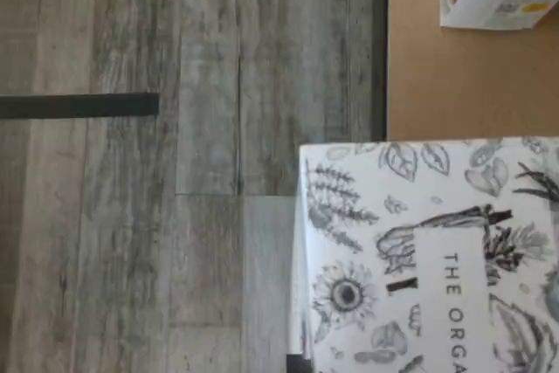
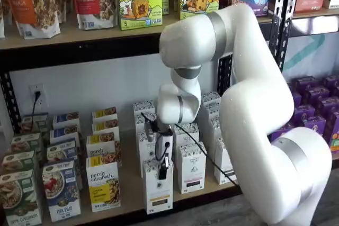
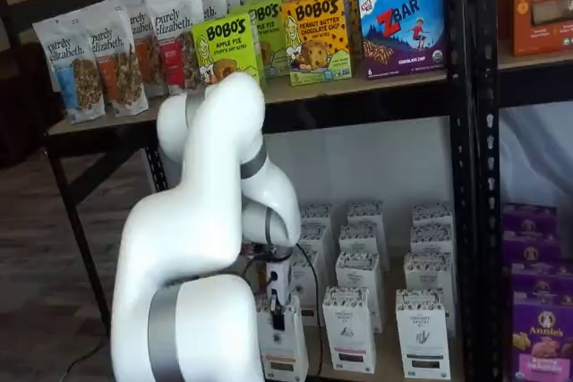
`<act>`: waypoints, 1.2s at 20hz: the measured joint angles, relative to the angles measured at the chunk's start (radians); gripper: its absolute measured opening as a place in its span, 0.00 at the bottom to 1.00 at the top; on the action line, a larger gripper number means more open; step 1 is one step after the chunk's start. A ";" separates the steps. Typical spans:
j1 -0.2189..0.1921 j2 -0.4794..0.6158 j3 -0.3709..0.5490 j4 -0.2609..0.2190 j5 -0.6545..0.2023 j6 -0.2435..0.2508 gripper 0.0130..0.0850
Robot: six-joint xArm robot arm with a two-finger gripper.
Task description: Pick up the white box with a yellow strip in the middle, on the bottom shelf, the fourth box from the left
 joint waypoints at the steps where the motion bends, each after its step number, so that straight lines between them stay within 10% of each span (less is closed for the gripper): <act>1: 0.003 -0.016 0.029 0.009 -0.017 -0.007 0.50; 6: 0.021 -0.126 0.196 0.110 -0.091 -0.093 0.50; 14: 0.028 -0.282 0.399 0.141 -0.135 -0.122 0.50; 17: 0.036 -0.370 0.502 0.232 -0.162 -0.204 0.50; 24: 0.042 -0.529 0.675 0.199 -0.192 -0.168 0.50</act>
